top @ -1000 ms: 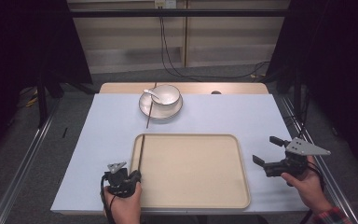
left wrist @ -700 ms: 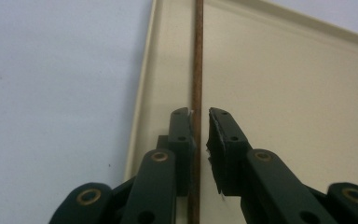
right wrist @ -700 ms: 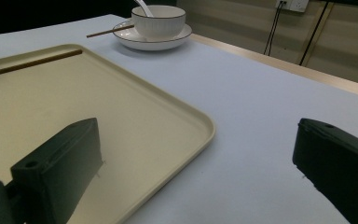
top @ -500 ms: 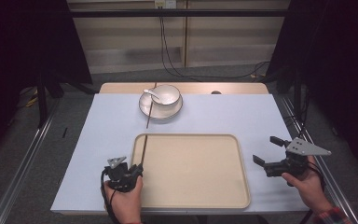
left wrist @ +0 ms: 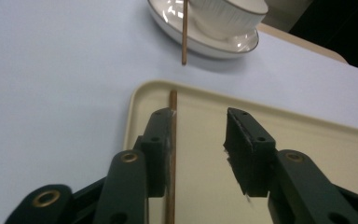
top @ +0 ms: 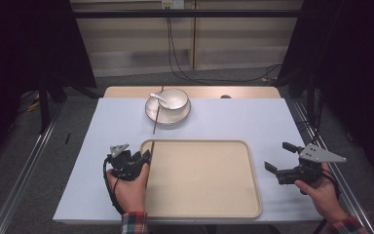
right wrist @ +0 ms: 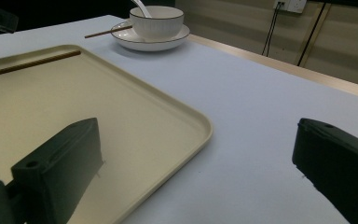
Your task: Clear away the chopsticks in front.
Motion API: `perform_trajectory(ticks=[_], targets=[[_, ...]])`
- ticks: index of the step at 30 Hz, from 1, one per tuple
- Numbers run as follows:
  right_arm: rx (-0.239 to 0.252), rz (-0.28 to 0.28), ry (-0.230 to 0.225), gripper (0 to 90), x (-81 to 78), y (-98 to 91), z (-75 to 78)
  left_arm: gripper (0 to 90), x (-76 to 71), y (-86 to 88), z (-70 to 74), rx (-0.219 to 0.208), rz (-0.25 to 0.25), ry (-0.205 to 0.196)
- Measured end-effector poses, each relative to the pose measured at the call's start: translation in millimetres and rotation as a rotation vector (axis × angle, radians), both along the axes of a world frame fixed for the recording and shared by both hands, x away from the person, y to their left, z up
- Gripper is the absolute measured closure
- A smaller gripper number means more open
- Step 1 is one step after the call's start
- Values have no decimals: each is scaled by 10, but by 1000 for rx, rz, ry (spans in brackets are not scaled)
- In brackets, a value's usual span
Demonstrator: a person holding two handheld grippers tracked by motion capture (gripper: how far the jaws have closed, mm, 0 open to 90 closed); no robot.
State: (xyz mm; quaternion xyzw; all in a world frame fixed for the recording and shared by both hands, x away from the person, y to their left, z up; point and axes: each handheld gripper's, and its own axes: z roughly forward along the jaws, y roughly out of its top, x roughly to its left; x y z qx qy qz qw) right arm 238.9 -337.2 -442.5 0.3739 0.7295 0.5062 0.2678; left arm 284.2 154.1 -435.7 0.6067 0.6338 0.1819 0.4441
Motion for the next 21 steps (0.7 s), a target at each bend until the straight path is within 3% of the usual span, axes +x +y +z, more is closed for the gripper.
perform_trajectory(ticks=[4,6,11,14,20,21], targets=[[-6,-1,-7,9,0,3,-1,521,157,-21,59,5,-24,-40],[-8,0,-4,9,-2,3,-1,493,243,-29,70,31,-49,-82],[-10,5,0,9,-1,6,-2,338,437,-30,86,64,-89,-127],[-7,3,-3,9,1,5,0,293,567,-30,75,60,-110,-157],[-10,-2,-6,11,4,4,-1,259,825,-49,59,104,-114,-144],[-7,-1,-5,11,3,2,2,258,873,-53,55,96,-123,-148]])
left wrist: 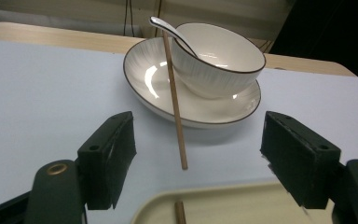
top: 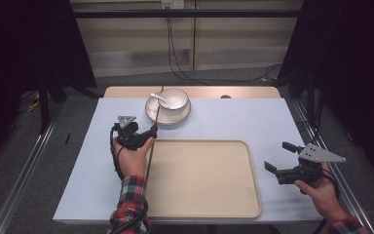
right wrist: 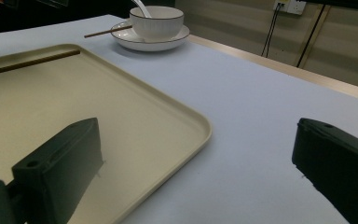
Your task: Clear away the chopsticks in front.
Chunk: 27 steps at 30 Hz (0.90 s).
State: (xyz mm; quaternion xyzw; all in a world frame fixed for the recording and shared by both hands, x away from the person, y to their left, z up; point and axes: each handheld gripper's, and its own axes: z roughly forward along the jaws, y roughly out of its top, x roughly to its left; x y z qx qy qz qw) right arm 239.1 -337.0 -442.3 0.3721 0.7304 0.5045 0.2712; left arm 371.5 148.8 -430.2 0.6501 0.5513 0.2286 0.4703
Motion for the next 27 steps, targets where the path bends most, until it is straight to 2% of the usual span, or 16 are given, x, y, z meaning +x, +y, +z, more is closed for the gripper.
perform_trajectory(ticks=[2,4,5,7,12,15,20,21,24,27], targets=[[0,0,-2,11,4,-3,0,251,96,-25,2,-4,-10,-5],[2,0,2,11,2,-3,1,224,168,-33,4,18,-19,-19],[-1,1,-2,11,4,-5,1,223,208,-38,3,29,-18,-10],[-1,0,-4,11,4,-5,0,216,283,-39,1,24,-15,0],[0,2,-3,11,4,-5,1,212,455,-63,-37,42,-16,16],[4,5,2,11,10,-4,-1,215,555,-106,-62,79,-22,34],[4,5,4,11,7,-8,1,231,689,-140,-109,107,-30,55],[2,2,1,11,9,-11,0,240,709,-143,-120,111,-27,63],[-1,6,-2,11,10,-15,-3,277,756,-176,-112,147,-35,45],[5,16,11,11,2,-10,1,358,812,-183,-136,138,-33,60]])
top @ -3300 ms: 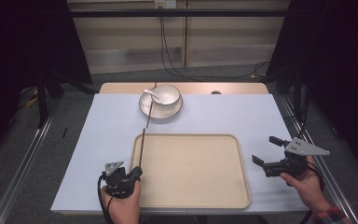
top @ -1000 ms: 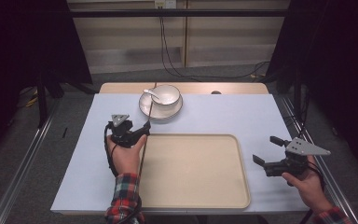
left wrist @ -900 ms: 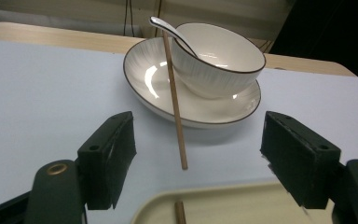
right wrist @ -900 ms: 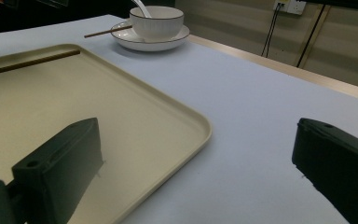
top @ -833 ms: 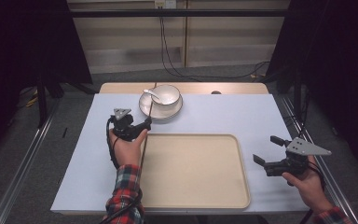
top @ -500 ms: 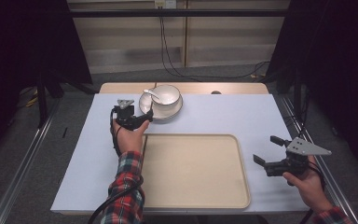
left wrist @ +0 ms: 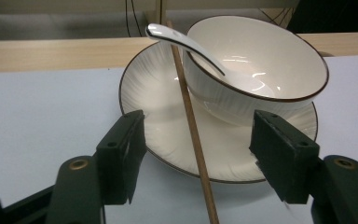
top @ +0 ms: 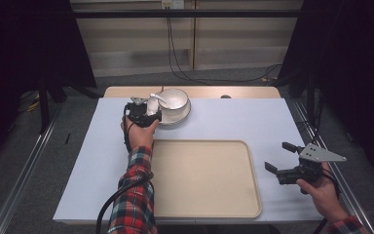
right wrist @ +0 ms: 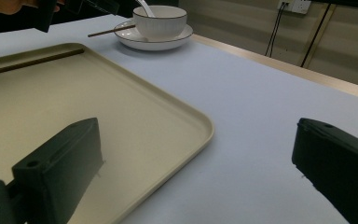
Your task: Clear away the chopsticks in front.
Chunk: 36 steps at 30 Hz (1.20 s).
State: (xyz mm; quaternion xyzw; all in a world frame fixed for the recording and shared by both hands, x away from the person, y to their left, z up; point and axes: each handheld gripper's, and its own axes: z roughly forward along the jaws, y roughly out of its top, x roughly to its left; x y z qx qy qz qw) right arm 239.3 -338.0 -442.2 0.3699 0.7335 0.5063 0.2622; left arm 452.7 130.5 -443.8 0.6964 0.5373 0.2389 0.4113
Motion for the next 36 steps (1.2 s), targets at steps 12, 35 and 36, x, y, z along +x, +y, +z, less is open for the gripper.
perform_trajectory(ticks=[12,35,36], targets=[[1,2,-1,11,1,3,1,614,222,-86,-62,63,-30,37],[6,18,-6,12,8,-20,4,853,366,-206,-233,86,41,140],[6,16,-9,12,13,-21,1,853,362,-196,-224,69,48,144]])
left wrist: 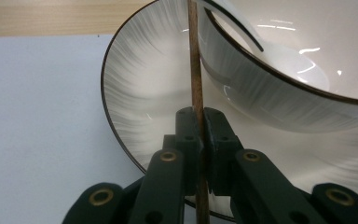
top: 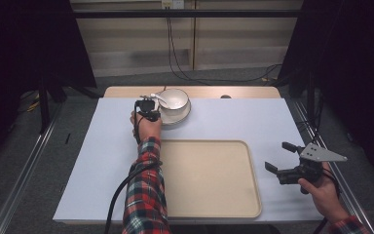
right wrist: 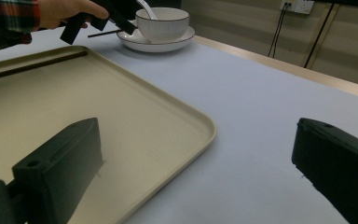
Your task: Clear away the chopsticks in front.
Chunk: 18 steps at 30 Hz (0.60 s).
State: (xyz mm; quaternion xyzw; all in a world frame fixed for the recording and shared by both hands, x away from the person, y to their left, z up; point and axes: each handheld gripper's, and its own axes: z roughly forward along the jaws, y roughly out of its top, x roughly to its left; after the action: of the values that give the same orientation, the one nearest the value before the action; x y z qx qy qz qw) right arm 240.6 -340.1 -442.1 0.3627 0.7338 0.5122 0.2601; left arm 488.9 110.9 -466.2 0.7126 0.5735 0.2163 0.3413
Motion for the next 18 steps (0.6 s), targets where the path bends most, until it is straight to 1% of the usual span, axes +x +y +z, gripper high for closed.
perform_trajectory(ticks=[1,2,4,5,6,7,8,10,12,13,15,16,17,18], targets=[[1,3,10,12,-2,6,-6,854,-4,10,10,9,0,2],[-5,-3,15,12,-6,8,-6,854,-16,10,25,7,7,3],[-8,-1,7,12,0,17,-13,855,-34,23,48,0,13,2],[-8,-4,8,12,-1,19,-11,855,-53,37,66,-7,19,3],[-6,3,10,12,1,24,-13,855,-67,39,72,-26,32,-2],[-7,4,9,12,3,23,-14,855,-85,56,85,-30,26,5],[-11,1,8,12,5,24,-15,855,-103,67,95,-33,30,4],[-10,-1,15,12,3,23,-14,856,-152,93,116,-57,40,6],[-9,-1,18,12,2,25,-15,856,-198,111,131,-67,50,2],[-9,-1,18,12,2,25,-15,856,-226,124,140,-80,49,3],[-10,-4,16,12,3,23,-14,856,-277,143,162,-84,56,7],[-9,0,9,12,7,23,-16,856,-305,148,171,-101,67,-4],[-9,0,6,12,8,22,-16,857,-335,166,185,-100,65,3],[-9,-4,4,12,9,21,-15,856,-360,176,196,-109,65,0]])
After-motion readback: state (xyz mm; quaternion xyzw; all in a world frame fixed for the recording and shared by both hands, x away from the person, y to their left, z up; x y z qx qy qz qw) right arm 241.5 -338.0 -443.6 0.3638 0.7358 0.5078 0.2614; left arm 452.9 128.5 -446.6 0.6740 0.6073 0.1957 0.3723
